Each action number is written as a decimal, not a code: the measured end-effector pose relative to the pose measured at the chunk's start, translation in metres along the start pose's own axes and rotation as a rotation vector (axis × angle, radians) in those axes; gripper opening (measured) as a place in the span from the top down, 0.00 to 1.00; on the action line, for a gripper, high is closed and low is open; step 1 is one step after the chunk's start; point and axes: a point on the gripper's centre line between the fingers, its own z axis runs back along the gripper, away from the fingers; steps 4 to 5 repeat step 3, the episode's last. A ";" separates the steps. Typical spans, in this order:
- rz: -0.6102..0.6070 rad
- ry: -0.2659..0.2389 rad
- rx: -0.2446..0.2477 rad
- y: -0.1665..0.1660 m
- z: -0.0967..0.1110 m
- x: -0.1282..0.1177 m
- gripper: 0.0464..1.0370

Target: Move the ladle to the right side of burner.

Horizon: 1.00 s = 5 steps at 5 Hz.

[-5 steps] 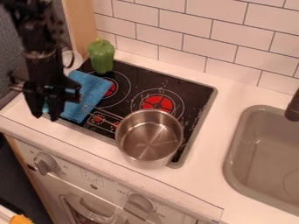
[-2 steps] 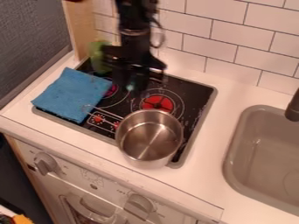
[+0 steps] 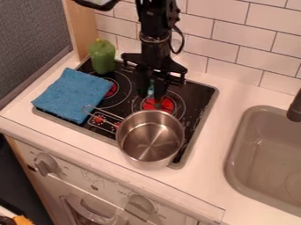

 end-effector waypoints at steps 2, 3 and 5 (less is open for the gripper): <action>-0.035 0.015 -0.009 0.008 -0.007 0.004 0.05; -0.043 0.019 0.012 0.011 -0.008 -0.003 0.03; -0.043 0.019 0.012 0.011 -0.008 -0.003 0.03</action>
